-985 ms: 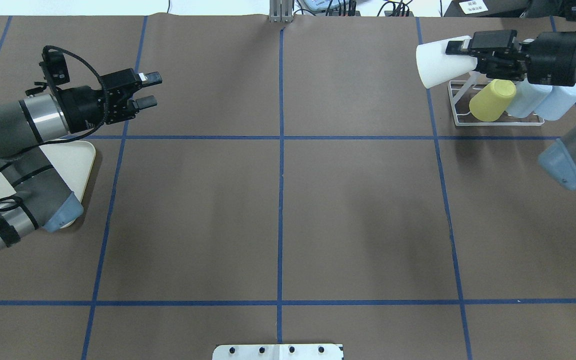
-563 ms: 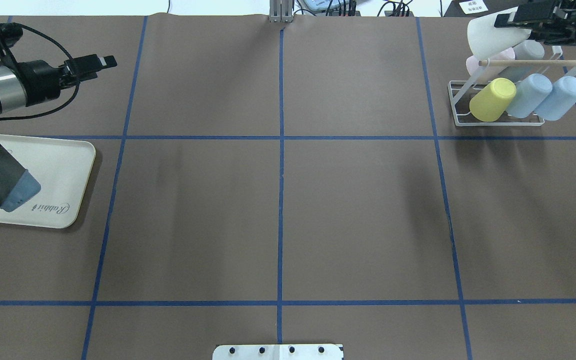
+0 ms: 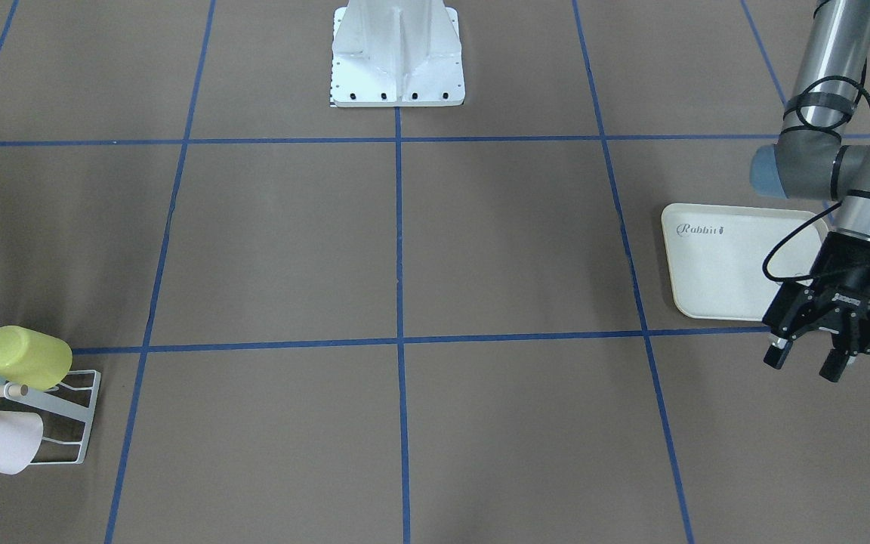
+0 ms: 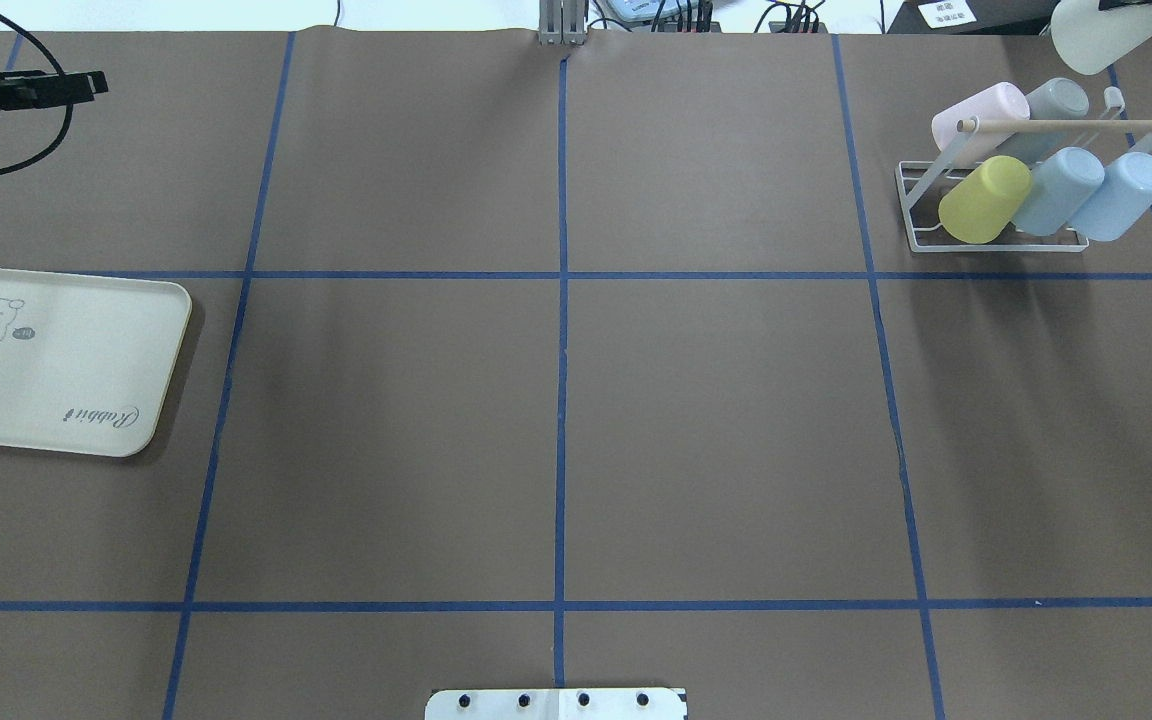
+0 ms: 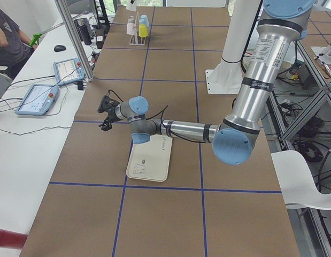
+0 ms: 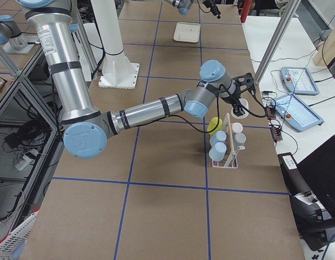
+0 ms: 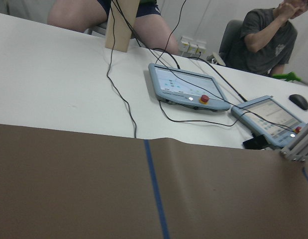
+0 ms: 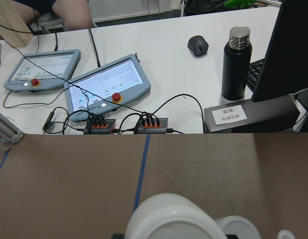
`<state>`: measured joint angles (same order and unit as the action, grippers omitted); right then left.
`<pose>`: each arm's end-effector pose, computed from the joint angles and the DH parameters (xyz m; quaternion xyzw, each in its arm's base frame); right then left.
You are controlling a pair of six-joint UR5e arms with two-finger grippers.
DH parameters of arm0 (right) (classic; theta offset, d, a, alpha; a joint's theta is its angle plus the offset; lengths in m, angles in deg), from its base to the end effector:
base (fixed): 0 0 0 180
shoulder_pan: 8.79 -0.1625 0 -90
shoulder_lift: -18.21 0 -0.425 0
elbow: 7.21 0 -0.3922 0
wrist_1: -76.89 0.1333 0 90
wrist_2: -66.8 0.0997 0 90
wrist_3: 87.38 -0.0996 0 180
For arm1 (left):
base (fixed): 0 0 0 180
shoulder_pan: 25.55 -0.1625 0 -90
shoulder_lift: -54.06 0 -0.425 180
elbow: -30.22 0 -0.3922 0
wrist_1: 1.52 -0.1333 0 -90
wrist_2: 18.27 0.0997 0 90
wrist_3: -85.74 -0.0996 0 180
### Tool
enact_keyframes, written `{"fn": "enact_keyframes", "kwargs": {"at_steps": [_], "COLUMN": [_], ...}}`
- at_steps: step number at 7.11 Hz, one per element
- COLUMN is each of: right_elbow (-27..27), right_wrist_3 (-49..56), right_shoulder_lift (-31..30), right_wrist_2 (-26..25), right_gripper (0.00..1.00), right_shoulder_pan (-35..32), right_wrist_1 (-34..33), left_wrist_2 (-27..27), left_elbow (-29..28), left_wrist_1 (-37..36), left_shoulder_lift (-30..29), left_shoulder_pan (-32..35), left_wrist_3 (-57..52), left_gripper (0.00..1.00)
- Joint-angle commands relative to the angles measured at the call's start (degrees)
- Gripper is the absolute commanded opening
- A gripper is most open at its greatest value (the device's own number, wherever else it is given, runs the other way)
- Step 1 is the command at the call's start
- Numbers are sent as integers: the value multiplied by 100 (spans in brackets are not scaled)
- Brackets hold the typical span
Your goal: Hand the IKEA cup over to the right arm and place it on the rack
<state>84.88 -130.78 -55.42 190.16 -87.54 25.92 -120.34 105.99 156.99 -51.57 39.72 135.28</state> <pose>-0.0431 -0.6190 0.4067 0.2938 -0.4350 0.0999 0.8453 0.1624 -0.6214 0.5020 0.4022 0.4127 -0.1163 0.8090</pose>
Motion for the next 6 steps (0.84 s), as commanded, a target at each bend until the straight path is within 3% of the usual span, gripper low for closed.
{"fn": "enact_keyframes", "kwargs": {"at_steps": [1,3,5,6], "right_elbow": [-967,-1944,-2264,-2265], "right_wrist_3": [760,904,1045,1053], "right_shoulder_lift": [514,875,903,903], "right_wrist_2": [3,204,336,520], "right_gripper": [31,27,27,27], "right_shoulder_pan": [-271,-369,-343,-351], "right_wrist_1": [-483,-501,-553,-562], "left_wrist_2": [-337,-1074,-1663,-1649], "left_elbow": [148,149,175,358], "left_wrist_1": [-1046,-1977,-2447,-2439], "left_shoulder_lift": [34,87,104,322], "left_shoulder_pan": [493,810,908,908], "left_wrist_3": [-1273,-1823,-2009,-2009], "left_gripper": [100,100,100,100]}}
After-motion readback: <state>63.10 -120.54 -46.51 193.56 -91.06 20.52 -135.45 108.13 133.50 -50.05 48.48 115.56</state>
